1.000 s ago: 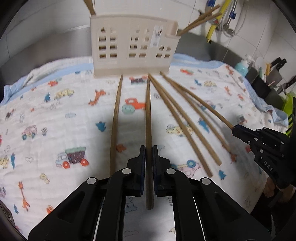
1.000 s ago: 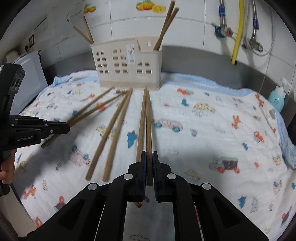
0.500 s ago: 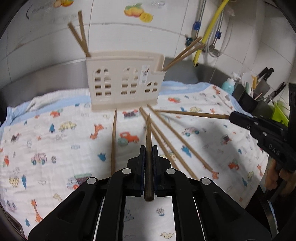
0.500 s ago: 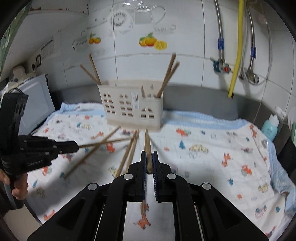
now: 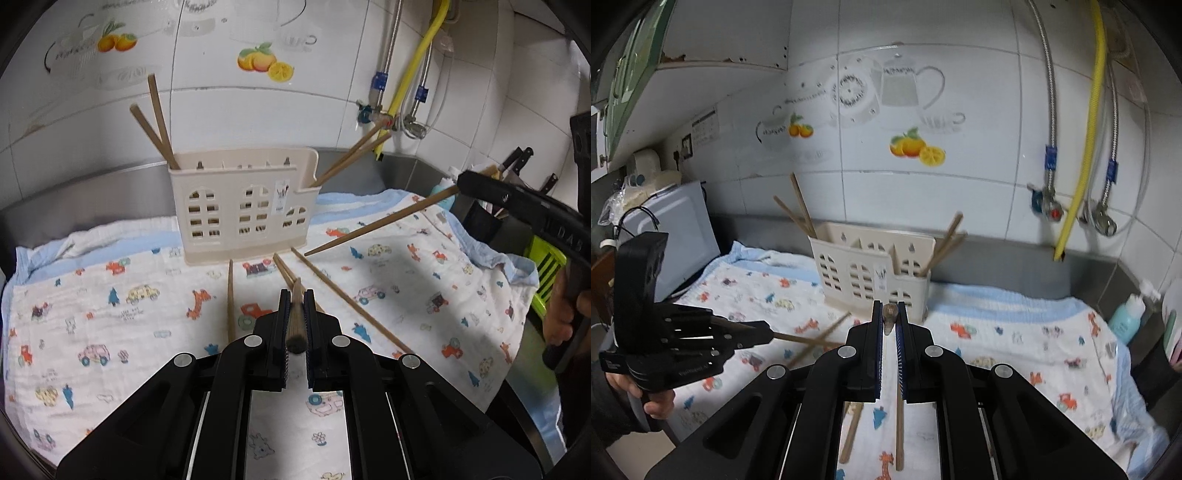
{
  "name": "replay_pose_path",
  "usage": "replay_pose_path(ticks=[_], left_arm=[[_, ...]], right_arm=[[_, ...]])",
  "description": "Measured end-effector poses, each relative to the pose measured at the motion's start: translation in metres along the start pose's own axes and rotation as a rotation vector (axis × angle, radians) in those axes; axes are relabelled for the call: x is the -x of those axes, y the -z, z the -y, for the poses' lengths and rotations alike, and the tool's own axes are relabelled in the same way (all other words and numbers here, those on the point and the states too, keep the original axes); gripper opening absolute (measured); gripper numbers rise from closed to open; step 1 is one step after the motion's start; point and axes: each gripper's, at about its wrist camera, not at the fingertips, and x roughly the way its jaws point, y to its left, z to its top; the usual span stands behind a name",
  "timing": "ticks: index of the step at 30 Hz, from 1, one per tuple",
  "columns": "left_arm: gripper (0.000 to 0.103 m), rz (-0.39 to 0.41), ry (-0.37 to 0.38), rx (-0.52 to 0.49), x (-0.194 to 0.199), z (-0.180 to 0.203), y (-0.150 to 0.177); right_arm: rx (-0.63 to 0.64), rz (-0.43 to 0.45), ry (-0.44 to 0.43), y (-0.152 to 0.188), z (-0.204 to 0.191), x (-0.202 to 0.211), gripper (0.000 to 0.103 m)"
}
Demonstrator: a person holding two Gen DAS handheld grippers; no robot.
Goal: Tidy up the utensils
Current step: 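Lift the held chopsticks with both tools toward the cream holder, then lower both held chopsticks upright into the cream holder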
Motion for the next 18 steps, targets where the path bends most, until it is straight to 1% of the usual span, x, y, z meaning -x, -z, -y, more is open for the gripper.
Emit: replay_pose_path(ticks=[4,7,13,16,18], left_arm=[[0.006,0.017,0.012,-0.008,0.008,-0.002,-0.015],[0.006,0.034,0.005,-0.029,0.015,-0.003,-0.029],[0.005,0.074,-0.004,-0.039,0.029,-0.009,-0.058],[0.005,0.091,-0.014,-0.047,0.034,-0.01,-0.071],[0.005,0.117,-0.025,-0.062,0.041,-0.009,-0.083]], right_arm=[[0.011,0.014,-0.019,-0.024,0.001,0.007,0.007],[0.022,0.028,-0.035,-0.046,0.003,0.014,0.007],[0.057,0.051,-0.001,-0.081,0.008,0.019,0.007],[0.065,0.04,0.013,-0.093,0.011,0.011,0.007],[0.074,0.025,0.026,-0.098,0.011,0.003,0.007]])
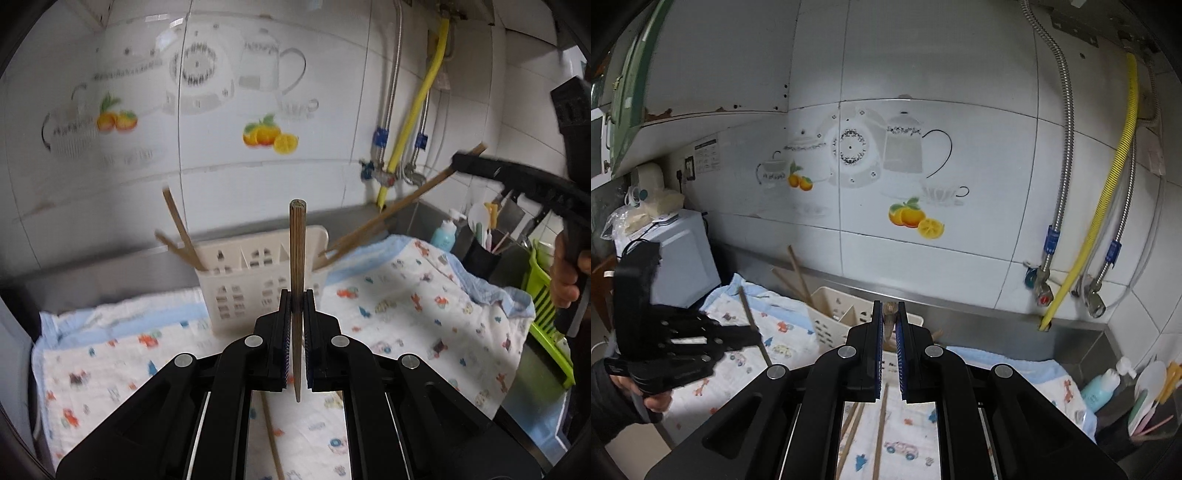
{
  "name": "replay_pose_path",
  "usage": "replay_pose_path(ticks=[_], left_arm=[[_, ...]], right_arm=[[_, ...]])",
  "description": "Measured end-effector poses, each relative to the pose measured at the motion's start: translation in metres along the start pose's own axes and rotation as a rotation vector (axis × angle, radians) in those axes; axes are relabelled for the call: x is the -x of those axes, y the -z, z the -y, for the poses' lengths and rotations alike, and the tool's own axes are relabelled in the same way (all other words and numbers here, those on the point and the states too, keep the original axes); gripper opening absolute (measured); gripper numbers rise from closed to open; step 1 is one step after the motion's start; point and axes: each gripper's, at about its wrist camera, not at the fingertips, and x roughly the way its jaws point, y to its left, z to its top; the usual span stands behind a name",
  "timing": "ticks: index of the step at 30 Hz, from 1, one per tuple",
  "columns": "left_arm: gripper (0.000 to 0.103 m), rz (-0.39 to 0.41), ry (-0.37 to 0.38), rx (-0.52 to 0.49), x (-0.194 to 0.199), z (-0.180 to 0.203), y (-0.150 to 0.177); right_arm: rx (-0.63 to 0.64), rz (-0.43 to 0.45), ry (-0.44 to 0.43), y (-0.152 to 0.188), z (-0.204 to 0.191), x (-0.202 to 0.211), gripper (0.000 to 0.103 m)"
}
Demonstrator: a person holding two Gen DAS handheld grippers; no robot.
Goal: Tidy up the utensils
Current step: 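Lower both held chopsticks upright into the cream holder, then open the right tool while the left tool opens, releasing the chopsticks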
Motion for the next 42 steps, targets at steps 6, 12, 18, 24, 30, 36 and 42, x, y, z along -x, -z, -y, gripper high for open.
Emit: replay_pose_path(ticks=[6,12,18,24,30,36,42], left_arm=[[0.005,0.102,-0.059,-0.043,0.015,0.0,-0.044],[0.005,0.191,-0.104,-0.053,0.018,-0.007,-0.086],[0.005,0.232,-0.144,-0.04,0.002,-0.015,-0.109],[0.005,0.214,-0.174,0.007,-0.032,-0.034,-0.108],[0.005,0.153,-0.185,0.035,-0.061,-0.048,-0.096],[0.006,0.106,-0.188,0.043,-0.075,-0.054,-0.085],[0.008,0.102,-0.186,0.042,-0.071,-0.05,-0.086]], right_arm=[[-0.012,-0.036,0.001,-0.004,0.006,-0.028,0.007],[-0.03,-0.069,-0.013,0.001,0.008,-0.054,0.007],[-0.033,-0.092,-0.025,0.007,0.008,-0.073,0.007],[-0.036,-0.105,-0.034,0.013,0.009,-0.084,0.007],[-0.041,-0.113,-0.04,0.016,0.012,-0.092,0.007],[-0.042,-0.105,-0.043,0.019,0.011,-0.092,0.007],[-0.043,-0.079,-0.027,0.017,0.013,-0.083,0.019]])
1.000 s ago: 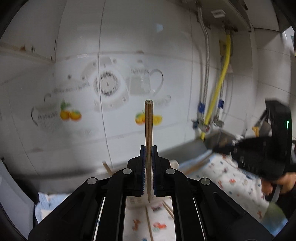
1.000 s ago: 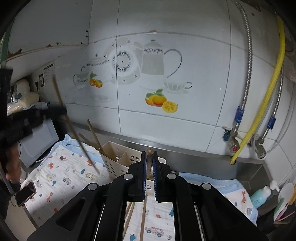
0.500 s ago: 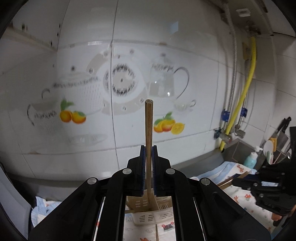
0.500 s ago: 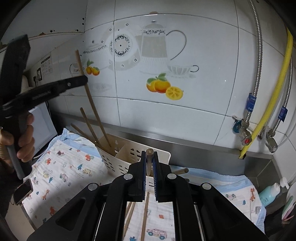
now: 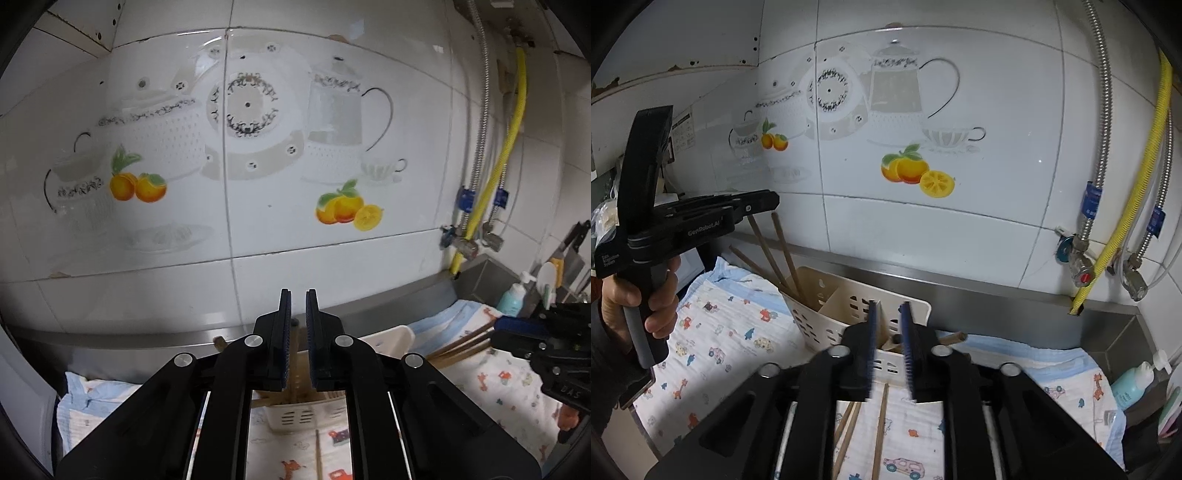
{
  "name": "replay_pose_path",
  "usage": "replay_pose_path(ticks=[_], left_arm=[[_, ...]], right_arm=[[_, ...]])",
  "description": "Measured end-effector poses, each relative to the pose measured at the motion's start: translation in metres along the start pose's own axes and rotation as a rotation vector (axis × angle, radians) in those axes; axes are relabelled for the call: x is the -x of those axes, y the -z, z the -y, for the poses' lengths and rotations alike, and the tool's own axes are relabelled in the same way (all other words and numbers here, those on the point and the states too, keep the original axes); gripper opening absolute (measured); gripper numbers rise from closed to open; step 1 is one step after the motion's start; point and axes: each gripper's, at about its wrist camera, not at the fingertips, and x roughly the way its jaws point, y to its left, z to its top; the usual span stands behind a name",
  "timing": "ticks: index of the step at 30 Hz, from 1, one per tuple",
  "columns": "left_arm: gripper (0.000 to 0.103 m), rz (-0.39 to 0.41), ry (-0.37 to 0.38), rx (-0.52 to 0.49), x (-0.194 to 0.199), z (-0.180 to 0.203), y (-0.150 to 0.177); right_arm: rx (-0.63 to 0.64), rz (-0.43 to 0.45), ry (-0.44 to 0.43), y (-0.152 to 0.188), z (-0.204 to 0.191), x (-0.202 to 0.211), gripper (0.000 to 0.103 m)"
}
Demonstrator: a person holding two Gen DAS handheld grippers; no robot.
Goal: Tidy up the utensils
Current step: 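Open the right tool while the left tool opens, releasing the chopsticks, then move both open tools back over the remaining chopsticks on the cloth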
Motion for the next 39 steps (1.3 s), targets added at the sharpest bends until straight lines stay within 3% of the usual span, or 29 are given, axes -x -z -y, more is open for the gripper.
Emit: replay_pose_path(ticks=[2,10,13,19,21,29,32,39], left_arm=[[0.008,0.006,-0.004,-0.002,0.004,0.001,-0.001],[0.009,0.034,0.012,0.012,0.048,0.005,0.005],[0.025,0.046,0.016,0.023,0.069,0.005,0.017],[0.028,0.025,0.038,0.039,0.098,0.005,0.06],[0.037,0.018,0.021,0.039,0.106,0.005,0.077],[0.046,-0.068,0.015,0.063,0.115,0.003,0.142],[0.051,-0.116,0.017,0.075,0.111,0.002,0.166],[0.051,-0.225,0.01,0.081,0.094,0.003,0.219]], right_arm=[[0.005,0.011,0.009,0.0,-0.001,0.006,0.028],[0.029,0.064,0.039,0.018,-0.016,0.044,0.043],[0.023,0.076,0.038,0.035,-0.024,0.058,0.051],[0.007,0.057,0.054,0.079,-0.037,0.075,0.064],[0.0,0.049,0.066,0.094,-0.04,0.077,0.07],[-0.052,-0.016,0.06,0.156,-0.047,0.076,0.076],[-0.094,-0.041,0.052,0.181,-0.044,0.074,0.086],[-0.131,-0.122,0.042,0.22,-0.039,0.058,0.089]])
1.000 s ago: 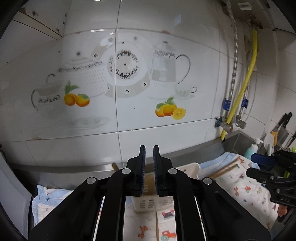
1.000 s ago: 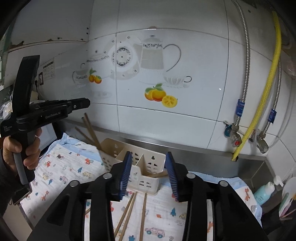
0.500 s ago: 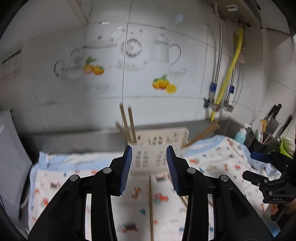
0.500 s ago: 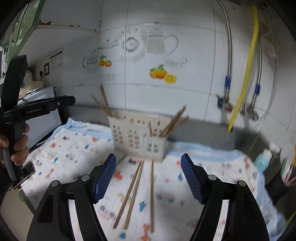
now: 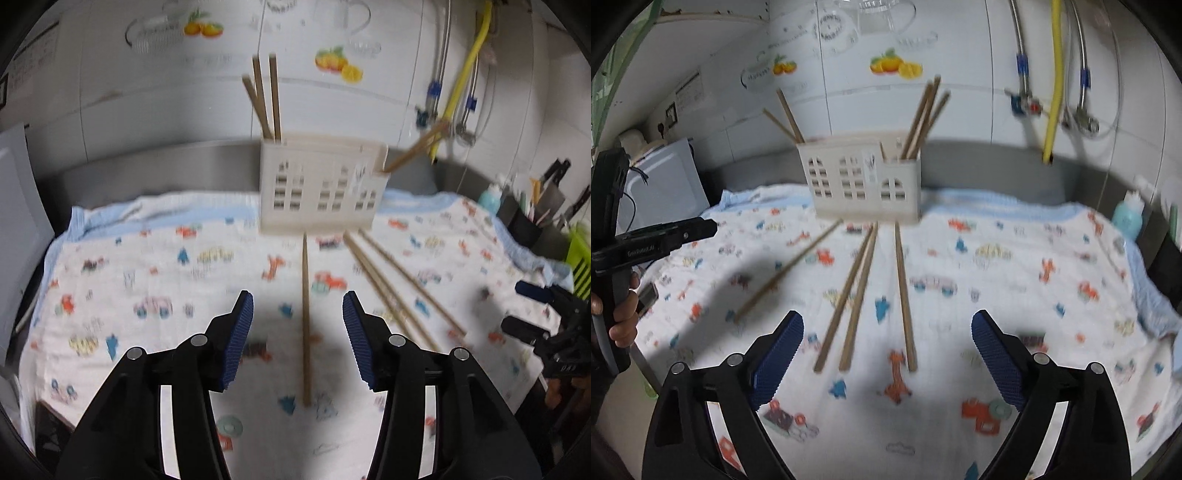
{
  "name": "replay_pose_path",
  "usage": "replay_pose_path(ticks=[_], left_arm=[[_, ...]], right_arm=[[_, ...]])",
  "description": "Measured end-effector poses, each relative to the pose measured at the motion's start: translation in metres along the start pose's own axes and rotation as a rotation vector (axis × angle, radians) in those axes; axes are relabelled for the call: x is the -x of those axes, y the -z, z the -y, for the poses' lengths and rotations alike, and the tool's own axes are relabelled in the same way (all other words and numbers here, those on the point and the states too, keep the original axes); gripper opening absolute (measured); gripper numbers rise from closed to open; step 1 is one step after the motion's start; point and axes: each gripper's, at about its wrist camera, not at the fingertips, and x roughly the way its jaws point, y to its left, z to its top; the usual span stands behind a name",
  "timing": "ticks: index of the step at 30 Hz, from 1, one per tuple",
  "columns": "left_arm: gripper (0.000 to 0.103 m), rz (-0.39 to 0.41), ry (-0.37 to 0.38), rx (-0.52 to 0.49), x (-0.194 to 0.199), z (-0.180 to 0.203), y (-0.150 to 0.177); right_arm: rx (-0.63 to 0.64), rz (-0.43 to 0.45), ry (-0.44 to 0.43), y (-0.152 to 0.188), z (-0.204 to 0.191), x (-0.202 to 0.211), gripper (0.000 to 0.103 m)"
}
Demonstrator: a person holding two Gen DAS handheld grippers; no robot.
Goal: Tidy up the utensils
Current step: 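Move both open tools back over the remaining chopsticks on the cloth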
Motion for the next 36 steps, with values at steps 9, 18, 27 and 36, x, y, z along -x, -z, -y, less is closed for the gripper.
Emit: replay_pose_path(ticks=[9,18,27,36], left_arm=[[0.051,-0.099,0.016,0.03,-0.024,-0.003,0.034],[0.051,-0.139,0.013,0.055,-0.033,-0.008,0.05],[0.05,-0.151,0.026,0.041,-0.037,-0.002,0.055],[0.046,-0.142,0.038,0.03,-0.04,-0.001,0.054]], right_arm=[[0.007,-0.028,0.016,0.012,0.001,-0.012,0.089],[0.008,-0.031,0.009,0.015,-0.012,-0.022,0.08],[-0.008,-0.075,-0.047,0.019,-0.029,-0.043,0.052],[-0.028,-0.116,-0.057,0.02,-0.032,-0.064,0.034]])
